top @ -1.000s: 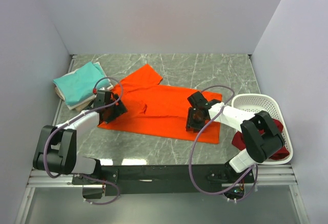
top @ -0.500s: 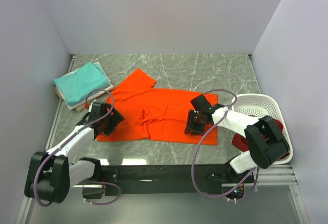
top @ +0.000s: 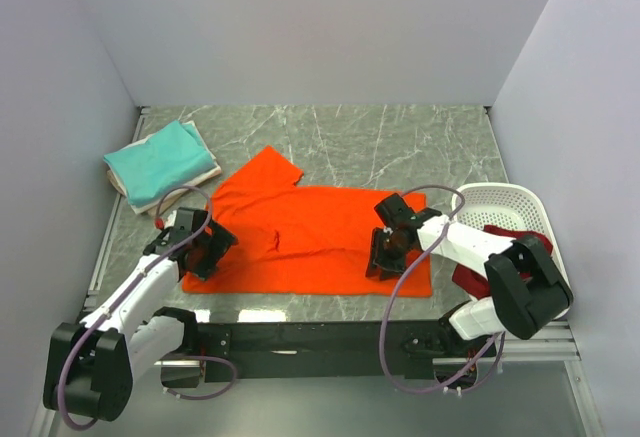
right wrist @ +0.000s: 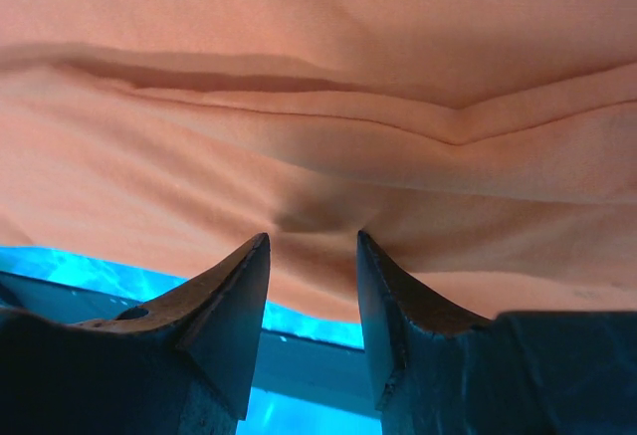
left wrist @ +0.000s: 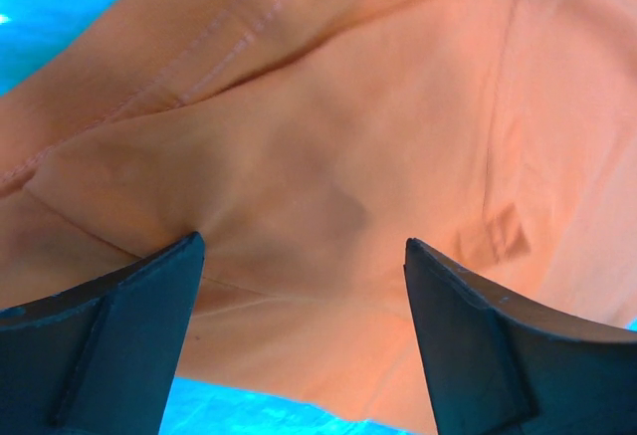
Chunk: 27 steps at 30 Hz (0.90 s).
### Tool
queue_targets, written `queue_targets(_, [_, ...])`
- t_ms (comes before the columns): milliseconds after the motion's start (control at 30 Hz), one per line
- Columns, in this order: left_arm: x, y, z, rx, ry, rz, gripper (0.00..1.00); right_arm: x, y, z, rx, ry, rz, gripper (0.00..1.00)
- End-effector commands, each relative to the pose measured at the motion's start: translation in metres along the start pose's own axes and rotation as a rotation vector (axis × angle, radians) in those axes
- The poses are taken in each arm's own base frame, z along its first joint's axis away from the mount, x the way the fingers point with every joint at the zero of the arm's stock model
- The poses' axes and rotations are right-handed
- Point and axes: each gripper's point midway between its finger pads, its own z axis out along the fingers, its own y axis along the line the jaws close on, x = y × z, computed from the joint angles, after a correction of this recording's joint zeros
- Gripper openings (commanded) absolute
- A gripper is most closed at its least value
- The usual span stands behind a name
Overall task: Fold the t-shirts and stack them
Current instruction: Fold the tshirt
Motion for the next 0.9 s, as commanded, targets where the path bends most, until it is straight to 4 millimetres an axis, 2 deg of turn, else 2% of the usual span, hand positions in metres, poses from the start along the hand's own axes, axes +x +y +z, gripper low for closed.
queue_targets(0, [-0.008, 0.024, -0.005, -0.132, -0.035, 0.004, 0.89, 0.043, -0.054, 0.0, 0.205, 0.122, 0.031, 0.48])
queue_targets(100, [-0.013, 0.023, -0.007, -0.131, -0.051, -0.012, 0.9, 0.048, -0.056, -0.002, 0.199, 0.128, 0.036, 0.48])
queue_targets(200, [-0.025, 0.018, -0.012, -0.129, -0.088, 0.006, 0.9, 0.043, -0.054, -0.008, 0.195, 0.103, 0.024, 0.48])
queue_targets(233, [-0.033, 0.007, -0.018, -0.108, -0.108, 0.016, 0.9, 0.038, -0.049, -0.011, 0.185, 0.084, 0.018, 0.48])
queue_targets(333, [-0.045, -0.002, -0.028, -0.099, -0.142, 0.048, 0.9, 0.029, -0.039, -0.02, 0.157, 0.056, 0.008, 0.48])
queue_targets(433, [-0.058, -0.028, -0.039, -0.02, -0.182, 0.071, 0.88, 0.017, -0.03, -0.034, 0.147, 0.016, -0.002, 0.48])
queue_targets(600, [-0.07, -0.06, -0.04, 0.075, -0.221, 0.117, 0.83, -0.006, -0.019, -0.059, 0.155, -0.07, -0.014, 0.49])
queue_targets(633, [-0.069, -0.071, -0.04, 0.1, -0.219, 0.133, 0.83, -0.017, -0.014, -0.066, 0.146, -0.101, -0.008, 0.49])
queue_targets(700, [-0.067, -0.088, -0.032, 0.129, -0.212, 0.173, 0.81, -0.032, -0.016, -0.072, 0.167, -0.144, 0.004, 0.49])
queue_targets(733, [-0.06, -0.103, -0.033, 0.157, -0.203, 0.214, 0.81, -0.041, -0.014, -0.076, 0.163, -0.164, 0.013, 0.49])
queue_targets(767, [-0.058, -0.113, -0.032, 0.172, -0.207, 0.238, 0.81, -0.052, -0.02, -0.079, 0.173, -0.184, 0.033, 0.49])
queue_targets(800, [-0.051, -0.117, -0.023, 0.157, -0.186, 0.269, 0.82, -0.063, -0.021, -0.081, 0.174, -0.216, 0.039, 0.49])
queue_targets(867, [-0.039, -0.129, -0.018, 0.175, -0.153, 0.314, 0.82, -0.081, -0.025, -0.084, 0.173, -0.252, 0.066, 0.49])
